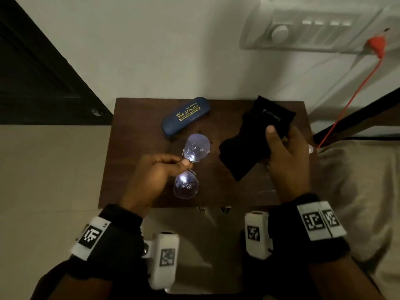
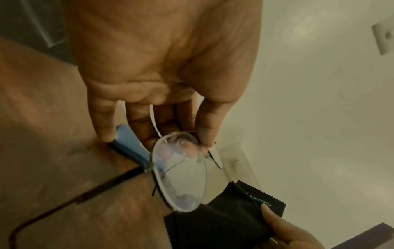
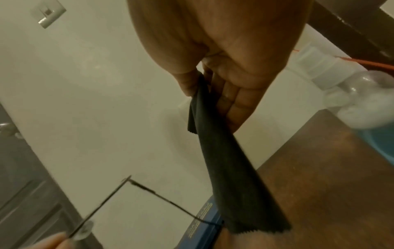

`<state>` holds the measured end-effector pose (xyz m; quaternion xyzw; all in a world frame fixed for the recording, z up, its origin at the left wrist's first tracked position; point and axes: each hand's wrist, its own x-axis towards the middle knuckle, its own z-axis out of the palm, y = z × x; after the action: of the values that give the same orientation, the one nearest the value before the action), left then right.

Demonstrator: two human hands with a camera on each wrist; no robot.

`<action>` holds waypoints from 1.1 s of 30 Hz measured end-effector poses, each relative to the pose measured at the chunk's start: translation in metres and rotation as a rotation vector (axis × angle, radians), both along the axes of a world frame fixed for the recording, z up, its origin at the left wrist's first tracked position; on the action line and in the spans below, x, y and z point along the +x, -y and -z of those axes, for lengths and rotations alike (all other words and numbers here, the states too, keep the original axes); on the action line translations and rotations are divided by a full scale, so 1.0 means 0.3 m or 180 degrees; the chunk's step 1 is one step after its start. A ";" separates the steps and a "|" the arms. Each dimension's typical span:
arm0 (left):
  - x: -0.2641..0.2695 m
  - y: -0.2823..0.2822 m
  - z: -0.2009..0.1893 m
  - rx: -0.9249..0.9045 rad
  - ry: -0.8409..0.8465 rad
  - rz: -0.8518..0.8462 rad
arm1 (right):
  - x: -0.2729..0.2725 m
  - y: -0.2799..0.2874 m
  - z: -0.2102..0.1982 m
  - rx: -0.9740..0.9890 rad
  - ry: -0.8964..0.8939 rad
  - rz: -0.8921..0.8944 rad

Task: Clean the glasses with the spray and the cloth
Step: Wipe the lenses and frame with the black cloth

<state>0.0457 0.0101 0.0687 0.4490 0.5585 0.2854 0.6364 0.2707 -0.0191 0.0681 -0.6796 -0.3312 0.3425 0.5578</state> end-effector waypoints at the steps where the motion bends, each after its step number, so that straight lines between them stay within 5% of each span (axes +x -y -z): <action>1: 0.008 0.006 0.020 -0.0129 0.0098 -0.0036 | -0.018 0.018 0.014 -0.0015 -0.0099 -0.0069; 6: 0.037 0.019 0.086 -0.0557 0.0346 0.0077 | -0.119 0.062 0.047 0.0145 -0.0203 -0.0539; 14: 0.074 -0.008 0.110 -0.0235 0.0572 0.0116 | -0.209 0.068 0.029 0.0262 0.0556 -0.1348; 22: 0.066 0.022 0.098 0.0109 0.0472 0.0264 | -0.207 0.067 0.020 0.0076 0.0080 -0.0543; 26: 0.078 0.056 0.080 0.0218 0.0469 0.0302 | -0.199 0.060 -0.004 -0.0111 -0.0767 -0.0820; 33: 0.105 0.119 0.047 0.0390 0.0469 0.0147 | -0.203 0.093 -0.026 -0.0207 -0.0940 -0.0551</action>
<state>0.0773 -0.0257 0.0547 0.4777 0.4812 0.3366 0.6534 0.2098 -0.0468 0.0759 -0.6085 -0.2917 0.4960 0.5465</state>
